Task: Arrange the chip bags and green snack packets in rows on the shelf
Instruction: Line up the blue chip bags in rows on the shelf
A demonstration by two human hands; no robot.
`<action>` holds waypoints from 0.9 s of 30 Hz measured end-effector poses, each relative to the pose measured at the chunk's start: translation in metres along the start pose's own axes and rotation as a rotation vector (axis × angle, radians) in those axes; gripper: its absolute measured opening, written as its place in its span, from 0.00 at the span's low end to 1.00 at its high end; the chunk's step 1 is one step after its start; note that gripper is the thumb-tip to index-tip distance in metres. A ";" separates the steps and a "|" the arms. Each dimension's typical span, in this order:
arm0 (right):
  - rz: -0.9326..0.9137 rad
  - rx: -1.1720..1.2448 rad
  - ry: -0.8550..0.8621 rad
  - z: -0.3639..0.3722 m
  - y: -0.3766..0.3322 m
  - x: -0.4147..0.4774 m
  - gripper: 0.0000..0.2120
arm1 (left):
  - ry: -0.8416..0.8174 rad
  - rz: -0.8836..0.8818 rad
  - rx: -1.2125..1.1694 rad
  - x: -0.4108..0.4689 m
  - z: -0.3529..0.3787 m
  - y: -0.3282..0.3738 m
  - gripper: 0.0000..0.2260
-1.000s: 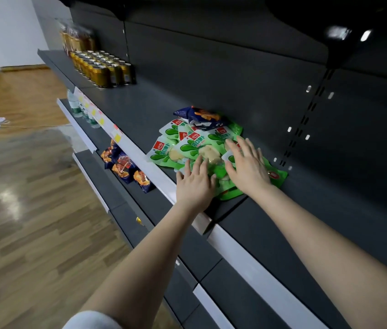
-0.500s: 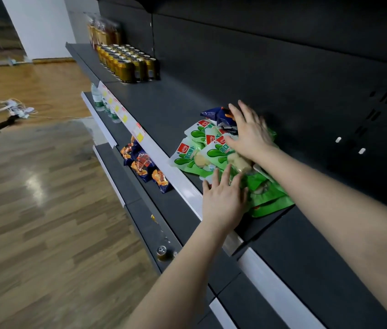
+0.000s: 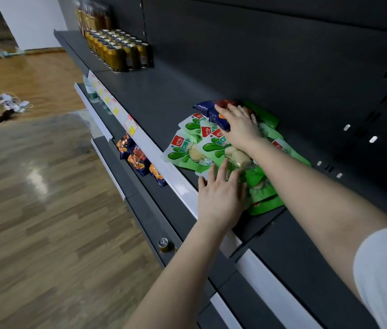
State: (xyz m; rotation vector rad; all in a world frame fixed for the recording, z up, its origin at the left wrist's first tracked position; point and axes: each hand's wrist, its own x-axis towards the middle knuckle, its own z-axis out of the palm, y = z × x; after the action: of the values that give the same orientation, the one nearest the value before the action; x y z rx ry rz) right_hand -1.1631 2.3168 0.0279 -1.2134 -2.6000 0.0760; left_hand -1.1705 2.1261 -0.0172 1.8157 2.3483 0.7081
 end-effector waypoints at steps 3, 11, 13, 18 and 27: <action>-0.001 0.037 0.024 0.000 0.001 -0.002 0.26 | 0.037 0.019 0.025 -0.001 -0.001 0.001 0.28; -0.007 -0.016 0.096 -0.009 -0.001 -0.032 0.31 | -0.030 -0.005 0.009 -0.003 -0.007 0.003 0.25; -0.001 -0.020 0.100 -0.014 0.004 -0.047 0.33 | -0.031 -0.014 0.013 -0.001 -0.006 0.002 0.20; -0.010 -0.088 0.092 -0.023 0.025 -0.096 0.33 | -0.008 -0.018 0.022 0.000 -0.003 0.001 0.20; -0.031 -0.184 0.084 -0.028 0.054 -0.211 0.33 | -0.030 -0.009 0.053 -0.002 -0.008 0.004 0.20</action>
State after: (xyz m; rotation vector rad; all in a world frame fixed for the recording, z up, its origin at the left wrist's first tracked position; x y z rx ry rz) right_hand -0.9858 2.1897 -0.0009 -1.2073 -2.5972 -0.2199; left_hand -1.1691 2.1228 -0.0093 1.8228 2.3765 0.6189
